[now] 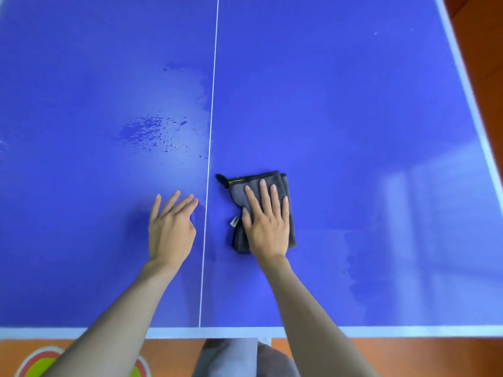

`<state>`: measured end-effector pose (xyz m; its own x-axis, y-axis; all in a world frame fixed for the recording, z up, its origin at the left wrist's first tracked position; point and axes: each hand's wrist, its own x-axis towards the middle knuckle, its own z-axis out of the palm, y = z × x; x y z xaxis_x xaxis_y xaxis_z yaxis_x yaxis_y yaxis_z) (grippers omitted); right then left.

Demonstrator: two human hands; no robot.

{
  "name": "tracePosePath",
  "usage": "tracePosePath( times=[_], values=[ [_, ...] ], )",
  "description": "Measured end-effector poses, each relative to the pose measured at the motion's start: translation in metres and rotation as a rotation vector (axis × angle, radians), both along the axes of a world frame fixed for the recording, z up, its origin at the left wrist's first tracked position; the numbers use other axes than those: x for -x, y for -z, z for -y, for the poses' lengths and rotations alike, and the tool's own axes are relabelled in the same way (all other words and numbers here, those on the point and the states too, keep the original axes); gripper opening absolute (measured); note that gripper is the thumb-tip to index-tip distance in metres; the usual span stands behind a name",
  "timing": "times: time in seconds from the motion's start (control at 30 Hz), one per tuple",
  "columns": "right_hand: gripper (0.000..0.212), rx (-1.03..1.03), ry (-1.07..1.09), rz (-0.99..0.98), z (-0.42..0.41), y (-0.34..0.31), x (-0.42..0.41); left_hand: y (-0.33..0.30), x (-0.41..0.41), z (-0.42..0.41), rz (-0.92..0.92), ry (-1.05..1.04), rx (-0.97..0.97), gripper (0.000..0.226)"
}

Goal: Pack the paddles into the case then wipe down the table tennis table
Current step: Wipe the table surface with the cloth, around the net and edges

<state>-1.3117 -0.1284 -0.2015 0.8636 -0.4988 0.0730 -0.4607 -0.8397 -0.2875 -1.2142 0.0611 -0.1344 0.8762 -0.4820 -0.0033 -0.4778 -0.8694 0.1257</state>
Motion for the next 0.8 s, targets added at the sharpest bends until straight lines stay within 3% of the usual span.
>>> tracePosePath(
  times=[0.23, 0.4, 0.57, 0.8],
  values=[
    [0.058, -0.027, 0.268, -0.077, 0.102, -0.002, 0.109, 0.003, 0.051, -0.016, 0.012, 0.024, -0.016, 0.058],
    [0.059, -0.046, 0.356, -0.083, 0.114, -0.003, 0.138, 0.009, 0.075, -0.039, -0.062, -0.013, -0.068, 0.058],
    [0.059, 0.002, 0.377, -0.052, 0.049, 0.000, 0.106, 0.018, 0.087, -0.042, -0.135, -0.063, -0.050, 0.075],
    [0.056, 0.022, 0.049, 0.049, -0.123, -0.002, 0.070, 0.013, 0.085, -0.043, -0.196, -0.035, -0.084, 0.079]
  ],
)
